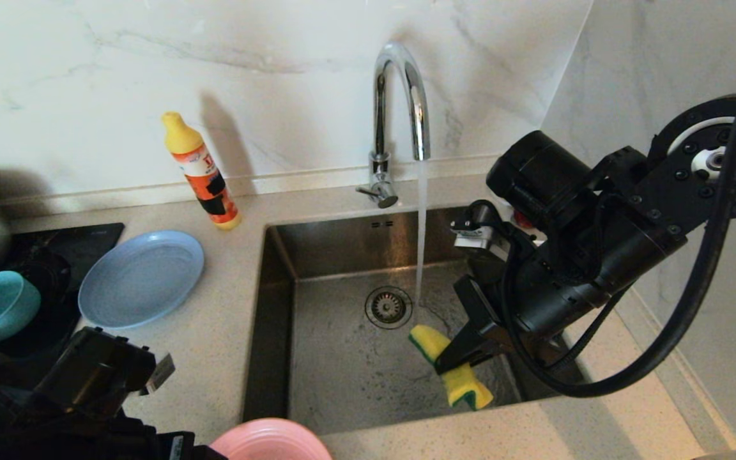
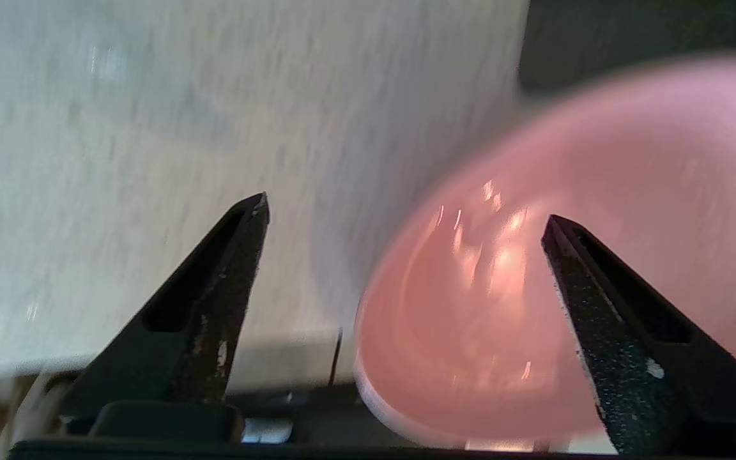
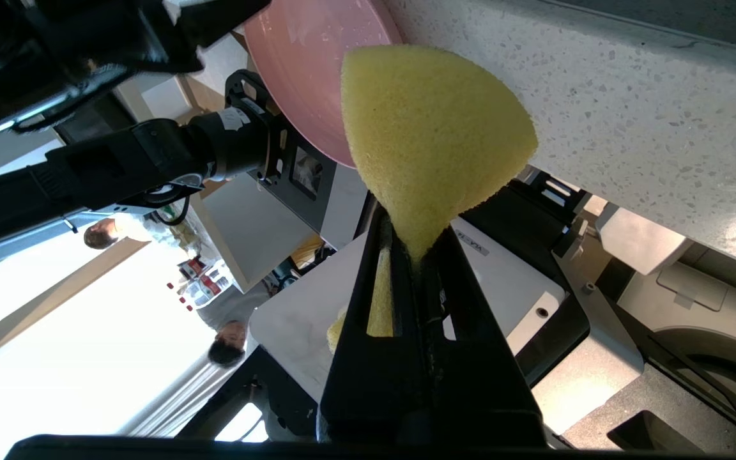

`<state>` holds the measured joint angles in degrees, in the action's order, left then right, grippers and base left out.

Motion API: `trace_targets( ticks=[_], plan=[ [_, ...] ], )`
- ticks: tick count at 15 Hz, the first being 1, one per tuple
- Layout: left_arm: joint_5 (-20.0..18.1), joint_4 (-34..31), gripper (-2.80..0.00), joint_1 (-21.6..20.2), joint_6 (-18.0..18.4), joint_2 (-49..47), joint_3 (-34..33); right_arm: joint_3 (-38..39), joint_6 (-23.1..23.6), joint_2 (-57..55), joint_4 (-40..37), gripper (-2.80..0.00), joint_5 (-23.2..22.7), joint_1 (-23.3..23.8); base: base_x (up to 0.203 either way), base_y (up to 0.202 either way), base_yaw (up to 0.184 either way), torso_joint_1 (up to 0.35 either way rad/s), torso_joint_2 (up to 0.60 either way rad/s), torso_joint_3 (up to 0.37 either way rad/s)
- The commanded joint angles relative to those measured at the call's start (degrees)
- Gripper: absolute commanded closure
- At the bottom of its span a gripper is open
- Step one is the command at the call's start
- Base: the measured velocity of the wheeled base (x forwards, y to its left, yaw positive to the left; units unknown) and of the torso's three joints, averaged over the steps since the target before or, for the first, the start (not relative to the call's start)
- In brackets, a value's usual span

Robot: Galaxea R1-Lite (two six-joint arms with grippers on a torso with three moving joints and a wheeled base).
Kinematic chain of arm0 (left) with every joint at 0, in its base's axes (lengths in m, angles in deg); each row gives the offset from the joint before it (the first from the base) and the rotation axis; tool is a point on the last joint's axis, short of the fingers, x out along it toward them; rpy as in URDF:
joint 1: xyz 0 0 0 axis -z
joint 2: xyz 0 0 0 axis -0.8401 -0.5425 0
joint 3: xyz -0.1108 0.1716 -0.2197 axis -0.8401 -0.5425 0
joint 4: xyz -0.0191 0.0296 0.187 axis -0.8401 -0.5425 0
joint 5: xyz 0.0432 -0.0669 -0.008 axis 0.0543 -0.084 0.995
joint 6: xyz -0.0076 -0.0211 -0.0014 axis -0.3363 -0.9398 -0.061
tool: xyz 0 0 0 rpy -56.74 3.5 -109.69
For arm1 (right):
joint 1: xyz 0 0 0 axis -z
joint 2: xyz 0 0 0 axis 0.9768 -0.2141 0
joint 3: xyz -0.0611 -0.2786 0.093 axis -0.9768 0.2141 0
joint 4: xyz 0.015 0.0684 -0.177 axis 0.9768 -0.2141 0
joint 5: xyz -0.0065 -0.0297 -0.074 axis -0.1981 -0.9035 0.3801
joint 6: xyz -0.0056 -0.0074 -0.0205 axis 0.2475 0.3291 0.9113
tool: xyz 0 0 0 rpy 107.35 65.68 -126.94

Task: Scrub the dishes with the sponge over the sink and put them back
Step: Wipe the plate

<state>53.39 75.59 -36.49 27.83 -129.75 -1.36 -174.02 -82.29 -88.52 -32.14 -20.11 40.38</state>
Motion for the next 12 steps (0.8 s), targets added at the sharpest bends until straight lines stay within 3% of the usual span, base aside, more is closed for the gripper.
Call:
trace_targets(
  ticks=[1,6,12],
  plan=[
    [0.7,3.5,-2.8,0.0,-0.5,-2.8,-0.7,0.1,-0.3,0.1,-0.3,0.0,-0.2,0.1,0.0,0.0,0.0,0.0,0.0,0.0],
    [3.3,6.1,-2.8,1.4,0.1,-3.4,-2.3,0.0,-0.3,0.1,-0.3,0.0,-0.3,0.2,0.0,0.0,0.0,0.0,0.0,0.0],
    [3.6,11.0,-2.8,2.3,0.2,-4.8,-4.9,0.1,-0.2,0.1,-0.3,0.0,-0.4,0.6,0.0,0.0,0.0,0.0,0.0,0.0]
  ],
)
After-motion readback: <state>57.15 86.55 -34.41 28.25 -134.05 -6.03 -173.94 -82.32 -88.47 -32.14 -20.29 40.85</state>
